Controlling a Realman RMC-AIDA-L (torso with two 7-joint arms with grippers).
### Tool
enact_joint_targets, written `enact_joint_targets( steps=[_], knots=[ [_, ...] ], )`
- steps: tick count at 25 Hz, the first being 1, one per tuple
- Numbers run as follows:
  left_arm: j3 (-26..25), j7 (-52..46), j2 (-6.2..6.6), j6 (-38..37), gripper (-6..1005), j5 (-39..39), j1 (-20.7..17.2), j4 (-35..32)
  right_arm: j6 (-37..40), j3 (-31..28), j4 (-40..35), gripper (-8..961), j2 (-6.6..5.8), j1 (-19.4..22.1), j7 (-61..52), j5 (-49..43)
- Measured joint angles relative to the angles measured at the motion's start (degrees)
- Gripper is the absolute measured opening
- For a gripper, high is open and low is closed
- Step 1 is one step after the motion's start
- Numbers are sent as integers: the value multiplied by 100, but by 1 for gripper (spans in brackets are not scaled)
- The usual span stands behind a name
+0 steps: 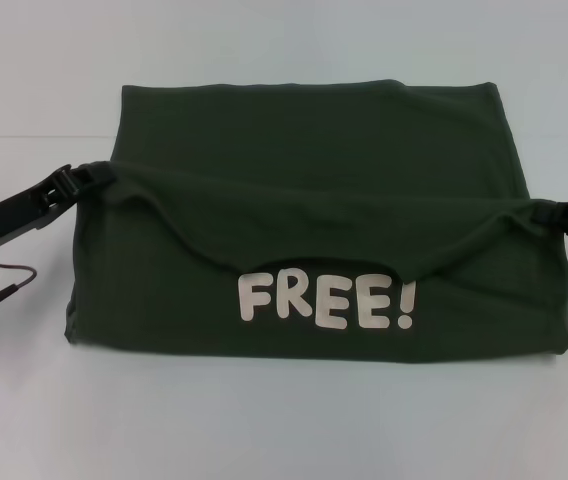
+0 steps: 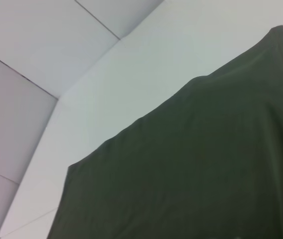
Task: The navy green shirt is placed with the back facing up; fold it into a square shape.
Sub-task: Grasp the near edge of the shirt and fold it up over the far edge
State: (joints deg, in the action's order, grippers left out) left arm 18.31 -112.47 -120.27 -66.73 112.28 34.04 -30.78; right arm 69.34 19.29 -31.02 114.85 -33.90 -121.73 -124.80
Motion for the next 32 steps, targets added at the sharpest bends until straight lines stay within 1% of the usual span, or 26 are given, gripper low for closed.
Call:
enact_joint_targets(
  steps=[6, 13, 16, 19, 25, 29, 32],
  knots=[
    [176, 79, -54, 273, 26, -2, 104, 2, -292, 68, -13, 157, 6, -149, 28, 19],
    [188, 151, -78, 373, 26, -124, 123, 2, -483, 75, 0, 165, 37, -289, 200, 40],
    [198, 167, -108, 463, 26, -148, 128, 2, -617, 105, 0, 168, 70, -305, 212, 40],
    [214, 214, -152, 579, 25, -151, 129, 2, -794, 264, 5, 172, 136, -305, 220, 44],
    [217, 326, -246, 725, 25, -155, 129, 2, -990, 409, 9, 179, 204, -300, 227, 44],
    [201, 391, -351, 912, 26, -262, 128, 17, -1172, 479, 35, 183, 226, -304, 187, 40],
    [206, 598, -369, 1114, 26, -471, 136, 256, -1306, 521, 71, 187, 240, -306, 158, 43]
  ],
)
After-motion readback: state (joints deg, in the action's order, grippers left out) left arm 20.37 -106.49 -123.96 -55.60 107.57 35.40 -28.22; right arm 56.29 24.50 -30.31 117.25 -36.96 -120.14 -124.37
